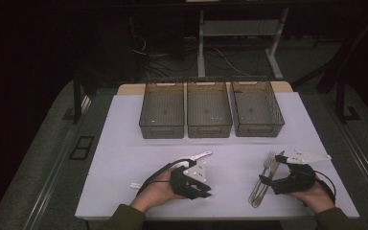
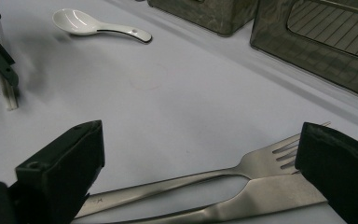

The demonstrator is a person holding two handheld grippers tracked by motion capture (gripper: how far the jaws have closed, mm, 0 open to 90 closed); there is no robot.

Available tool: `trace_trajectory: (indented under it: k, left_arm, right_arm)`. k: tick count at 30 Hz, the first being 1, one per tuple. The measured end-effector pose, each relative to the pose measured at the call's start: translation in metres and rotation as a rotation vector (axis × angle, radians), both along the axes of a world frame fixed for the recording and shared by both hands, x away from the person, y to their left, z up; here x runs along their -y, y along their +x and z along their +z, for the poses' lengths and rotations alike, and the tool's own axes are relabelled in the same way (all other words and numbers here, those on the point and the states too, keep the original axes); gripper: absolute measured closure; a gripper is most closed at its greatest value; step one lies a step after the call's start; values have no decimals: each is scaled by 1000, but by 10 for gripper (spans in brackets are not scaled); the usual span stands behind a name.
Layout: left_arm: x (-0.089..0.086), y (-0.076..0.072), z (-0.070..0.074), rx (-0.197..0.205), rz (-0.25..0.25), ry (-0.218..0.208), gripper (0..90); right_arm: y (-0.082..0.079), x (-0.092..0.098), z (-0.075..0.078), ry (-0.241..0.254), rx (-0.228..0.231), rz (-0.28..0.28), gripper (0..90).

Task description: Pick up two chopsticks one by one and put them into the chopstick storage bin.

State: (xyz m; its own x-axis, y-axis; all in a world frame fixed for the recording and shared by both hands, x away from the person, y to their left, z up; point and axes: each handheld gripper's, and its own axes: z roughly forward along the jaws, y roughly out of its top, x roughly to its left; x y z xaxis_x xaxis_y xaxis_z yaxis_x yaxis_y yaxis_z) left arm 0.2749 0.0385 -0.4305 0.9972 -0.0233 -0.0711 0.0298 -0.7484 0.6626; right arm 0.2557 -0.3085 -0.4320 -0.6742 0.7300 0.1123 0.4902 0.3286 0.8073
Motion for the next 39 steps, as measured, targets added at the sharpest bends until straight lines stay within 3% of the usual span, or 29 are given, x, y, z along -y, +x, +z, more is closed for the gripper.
trace_trajectory:
  k: [13,20,27,30,39]
  left_arm:
    - [4,0,-7,-8,-2,31,808]
    - [3,3,-8,21,-2,52,824]
    - [3,6,-9,30,-7,40,843]
    - [3,9,-10,21,6,32,845]
    - [5,27,-11,44,74,20,848]
  right_arm:
    - [0,0,0,-1,0,-1,14]
    - [0,1,0,1,2,-4,14]
    - [0,0,0,-2,1,-1,14]
    - [0,1,0,-1,2,-2,14]
    - [0,1,0,-1,1,-3,14]
